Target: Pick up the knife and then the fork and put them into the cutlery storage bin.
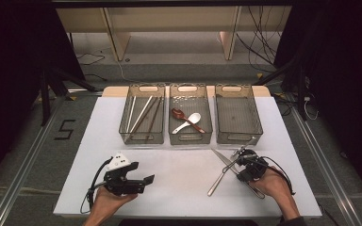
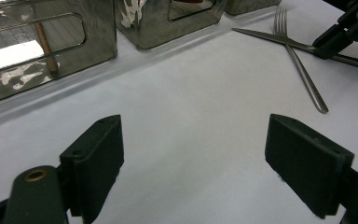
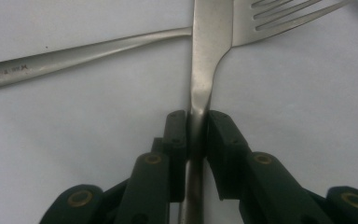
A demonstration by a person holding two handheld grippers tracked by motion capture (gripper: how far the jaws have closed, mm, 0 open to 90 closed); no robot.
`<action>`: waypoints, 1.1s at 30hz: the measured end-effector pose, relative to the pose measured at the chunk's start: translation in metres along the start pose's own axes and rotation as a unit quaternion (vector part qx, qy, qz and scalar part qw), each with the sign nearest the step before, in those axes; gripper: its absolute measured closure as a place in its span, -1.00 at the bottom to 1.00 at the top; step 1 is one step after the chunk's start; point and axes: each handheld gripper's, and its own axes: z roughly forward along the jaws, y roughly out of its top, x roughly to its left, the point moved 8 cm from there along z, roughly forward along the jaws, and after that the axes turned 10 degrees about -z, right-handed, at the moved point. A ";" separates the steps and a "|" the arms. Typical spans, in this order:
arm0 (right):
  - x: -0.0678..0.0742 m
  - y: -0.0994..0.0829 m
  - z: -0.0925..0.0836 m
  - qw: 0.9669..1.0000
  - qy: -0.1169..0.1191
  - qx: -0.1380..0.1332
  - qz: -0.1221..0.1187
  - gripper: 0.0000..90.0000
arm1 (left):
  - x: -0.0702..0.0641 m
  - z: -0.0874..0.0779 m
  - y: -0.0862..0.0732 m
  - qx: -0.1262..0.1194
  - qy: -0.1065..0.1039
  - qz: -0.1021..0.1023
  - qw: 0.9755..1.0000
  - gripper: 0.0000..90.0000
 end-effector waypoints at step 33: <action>-0.002 0.014 -0.046 0.996 -0.013 -0.090 -0.023 0.79 | 0.003 -0.003 0.002 -0.013 0.003 -0.003 1.000 -0.57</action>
